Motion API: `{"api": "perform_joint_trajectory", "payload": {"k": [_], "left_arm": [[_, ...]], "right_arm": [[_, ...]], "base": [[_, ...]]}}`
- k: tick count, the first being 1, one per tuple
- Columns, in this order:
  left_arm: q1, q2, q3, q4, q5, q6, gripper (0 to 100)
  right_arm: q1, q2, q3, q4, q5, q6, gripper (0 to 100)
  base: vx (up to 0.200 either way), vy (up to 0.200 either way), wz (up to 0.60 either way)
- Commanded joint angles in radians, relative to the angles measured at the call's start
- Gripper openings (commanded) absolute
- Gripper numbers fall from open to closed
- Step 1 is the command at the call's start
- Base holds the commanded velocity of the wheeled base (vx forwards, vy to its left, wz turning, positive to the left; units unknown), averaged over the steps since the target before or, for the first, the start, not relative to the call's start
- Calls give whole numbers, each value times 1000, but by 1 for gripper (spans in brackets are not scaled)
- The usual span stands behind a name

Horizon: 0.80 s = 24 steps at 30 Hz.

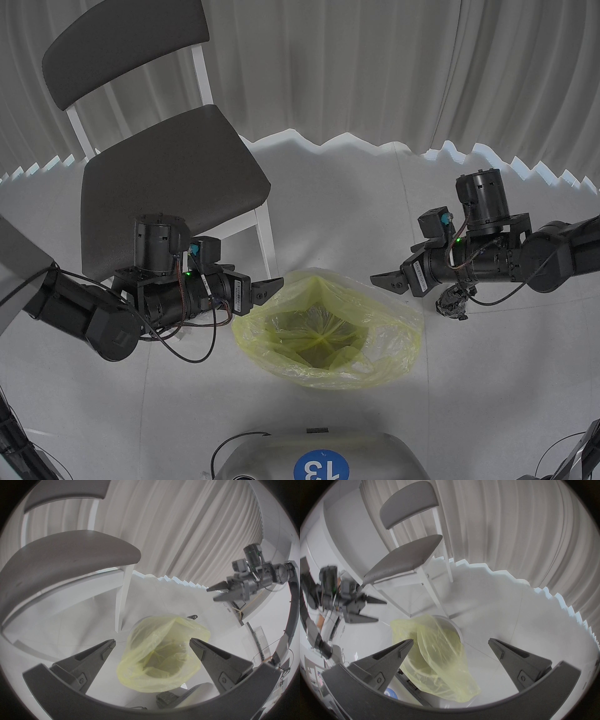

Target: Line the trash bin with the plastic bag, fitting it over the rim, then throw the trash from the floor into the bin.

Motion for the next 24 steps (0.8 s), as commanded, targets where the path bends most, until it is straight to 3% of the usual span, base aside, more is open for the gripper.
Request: {"api": "perform_joint_trajectory", "payload": {"k": [1, 5, 10, 14, 22, 24], "left_arm": [[-2, -37, 37, -25, 3, -1, 100], [-2, -74, 97, -71, -7, -4, 100], [-22, -88, 230, -275, 6, -33, 100], [-26, -73, 232, -257, 79, -35, 100], [-40, -82, 204, -180, 90, -44, 100], [-40, -77, 198, -165, 96, -53, 100]], "right_arm": [[-5, -36, 16, -2, 7, -4, 100], [2, -37, 24, -2, 7, 5, 100], [2, -44, 28, -2, 7, 10, 100], [14, -57, 45, -2, 6, 11, 100], [15, -71, 67, 2, 7, 11, 100], [15, -73, 73, 4, 7, 10, 100]], "base": [[0, 0, 0], [0, 0, 0], [0, 0, 0], [50, 0, 0], [200, 0, 0], [0, 0, 0]]}}
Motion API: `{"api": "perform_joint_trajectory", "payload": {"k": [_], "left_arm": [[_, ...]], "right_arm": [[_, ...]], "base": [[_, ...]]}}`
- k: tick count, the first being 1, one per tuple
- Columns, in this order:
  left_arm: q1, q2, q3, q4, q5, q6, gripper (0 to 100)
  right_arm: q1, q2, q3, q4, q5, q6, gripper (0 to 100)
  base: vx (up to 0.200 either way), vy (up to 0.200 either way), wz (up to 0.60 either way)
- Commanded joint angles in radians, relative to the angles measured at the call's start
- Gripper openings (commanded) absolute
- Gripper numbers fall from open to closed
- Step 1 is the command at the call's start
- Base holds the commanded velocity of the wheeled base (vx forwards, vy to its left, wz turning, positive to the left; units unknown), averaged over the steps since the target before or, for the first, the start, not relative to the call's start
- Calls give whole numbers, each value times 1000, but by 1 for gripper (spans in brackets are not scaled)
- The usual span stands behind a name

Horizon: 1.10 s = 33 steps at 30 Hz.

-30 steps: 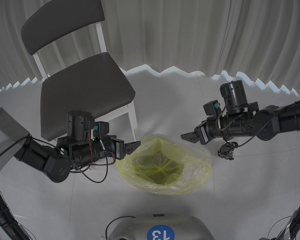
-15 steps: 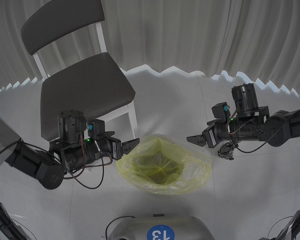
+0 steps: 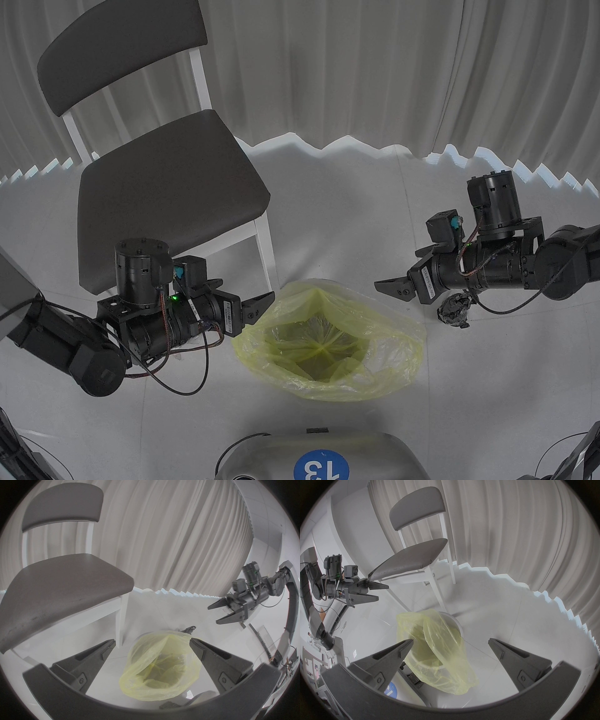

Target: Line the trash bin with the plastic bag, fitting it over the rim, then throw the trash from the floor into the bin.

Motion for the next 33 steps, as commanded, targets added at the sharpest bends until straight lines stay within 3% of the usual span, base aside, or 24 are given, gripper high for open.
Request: {"api": "perform_joint_trajectory", "payload": {"k": [1, 7, 33], "left_arm": [[-2, 2, -13, 18, 4, -9, 100], [-4, 56, -49, 80, -2, -1, 100], [-4, 146, -52, 64, -60, 39, 100]], "right_arm": [[1, -7, 12, 2, 0, -1, 100], [24, 30, 23, 2, 2, -1, 100], [50, 254, 17, -46, 28, -15, 100]], "base": [[0, 0, 0], [0, 0, 0], [0, 0, 0]]}}
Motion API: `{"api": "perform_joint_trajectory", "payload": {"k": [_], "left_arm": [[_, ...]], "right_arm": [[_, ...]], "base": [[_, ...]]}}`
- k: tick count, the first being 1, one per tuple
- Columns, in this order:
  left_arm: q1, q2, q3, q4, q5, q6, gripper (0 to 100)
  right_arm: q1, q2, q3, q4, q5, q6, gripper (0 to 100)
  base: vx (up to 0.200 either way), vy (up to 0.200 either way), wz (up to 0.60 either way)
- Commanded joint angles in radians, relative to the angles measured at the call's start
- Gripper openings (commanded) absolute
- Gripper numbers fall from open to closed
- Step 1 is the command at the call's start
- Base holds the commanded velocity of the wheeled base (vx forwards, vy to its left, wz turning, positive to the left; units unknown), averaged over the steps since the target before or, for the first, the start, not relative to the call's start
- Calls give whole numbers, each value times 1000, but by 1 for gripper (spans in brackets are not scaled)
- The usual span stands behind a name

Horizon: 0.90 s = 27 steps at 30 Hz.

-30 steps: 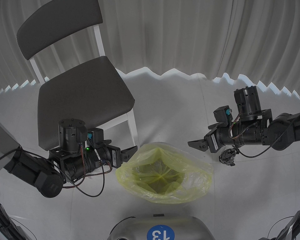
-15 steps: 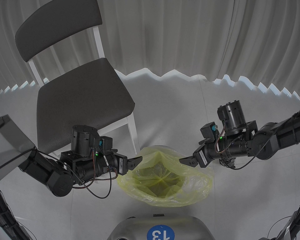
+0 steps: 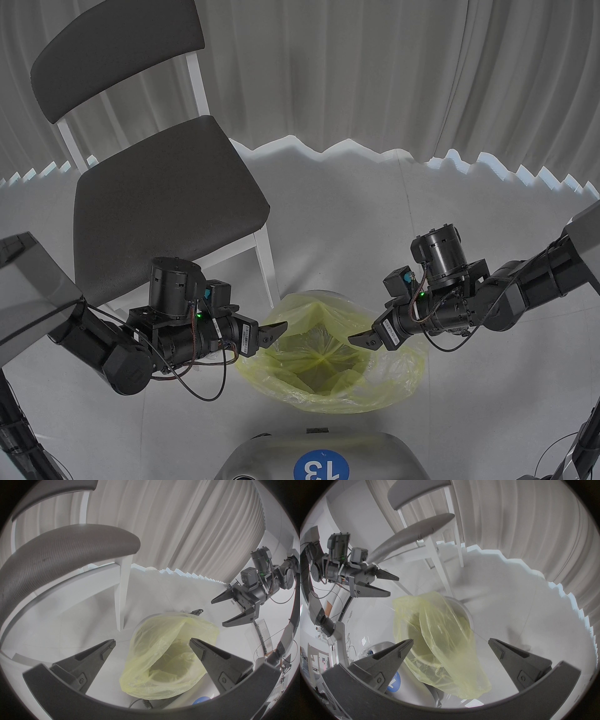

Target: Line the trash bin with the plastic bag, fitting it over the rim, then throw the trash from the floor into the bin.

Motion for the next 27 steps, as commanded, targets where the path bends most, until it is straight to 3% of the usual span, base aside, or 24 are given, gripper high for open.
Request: {"api": "perform_joint_trajectory", "payload": {"k": [1, 5, 6, 17, 22, 27], "left_arm": [[4, 11, -3, -3, -26, 1, 100], [11, 18, -14, -3, -48, 2, 100], [12, 27, -18, -3, -49, 5, 100], [67, 196, -182, 3, -138, 103, 100], [57, 208, -186, -2, -192, 105, 100], [55, 221, -198, -2, -194, 105, 100]], "right_arm": [[-1, 31, 2, -13, 4, 0, 100], [-2, 43, 4, -21, 5, -3, 100], [-1, 49, 1, -24, 11, -3, 0], [18, 3, 15, -33, 28, 10, 0], [18, -6, 22, -35, 28, 9, 0], [18, -9, 22, -35, 28, 9, 0]], "base": [[0, 0, 0], [0, 0, 0], [0, 0, 0], [0, 0, 0], [0, 0, 0], [0, 0, 0]]}}
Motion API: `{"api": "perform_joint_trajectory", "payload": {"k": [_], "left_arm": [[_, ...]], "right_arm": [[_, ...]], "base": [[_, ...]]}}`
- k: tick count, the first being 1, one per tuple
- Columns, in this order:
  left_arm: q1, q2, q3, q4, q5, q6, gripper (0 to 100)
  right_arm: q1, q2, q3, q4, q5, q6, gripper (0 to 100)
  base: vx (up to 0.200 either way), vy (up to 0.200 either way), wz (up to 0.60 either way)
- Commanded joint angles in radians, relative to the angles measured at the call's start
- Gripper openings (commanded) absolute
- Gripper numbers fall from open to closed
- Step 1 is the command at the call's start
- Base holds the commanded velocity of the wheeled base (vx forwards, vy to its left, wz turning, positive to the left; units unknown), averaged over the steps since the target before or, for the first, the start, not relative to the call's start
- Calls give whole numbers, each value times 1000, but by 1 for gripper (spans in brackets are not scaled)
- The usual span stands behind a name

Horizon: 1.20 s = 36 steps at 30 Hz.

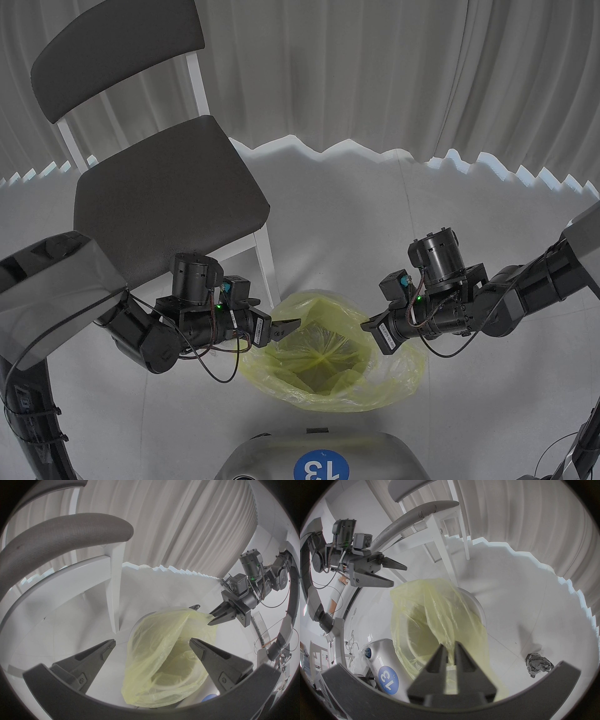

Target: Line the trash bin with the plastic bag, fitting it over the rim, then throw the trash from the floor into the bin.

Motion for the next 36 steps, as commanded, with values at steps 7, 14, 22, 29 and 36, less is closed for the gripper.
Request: {"api": "perform_joint_trajectory", "payload": {"k": [7, 14, 22, 29, 36], "left_arm": [[-1, 37, -11, -5, 3, 0, 100], [16, 35, -32, -19, 11, -17, 0], [32, 56, -114, -12, 61, -61, 0], [27, 110, -233, 70, 107, -63, 0], [13, 184, -365, 139, 146, -64, 0]], "right_arm": [[1, -8, -2, 0, 0, 1, 0], [-27, 1, -16, -1, 2, -1, 0], [-81, 84, -146, 2, 28, -5, 0], [-130, 202, -302, 12, 40, -5, 0], [-156, 320, -425, 12, 42, 1, 0]], "base": [[0, 0, 0], [0, 0, 0], [0, 0, 0], [0, 0, 0], [0, 0, 0]]}}
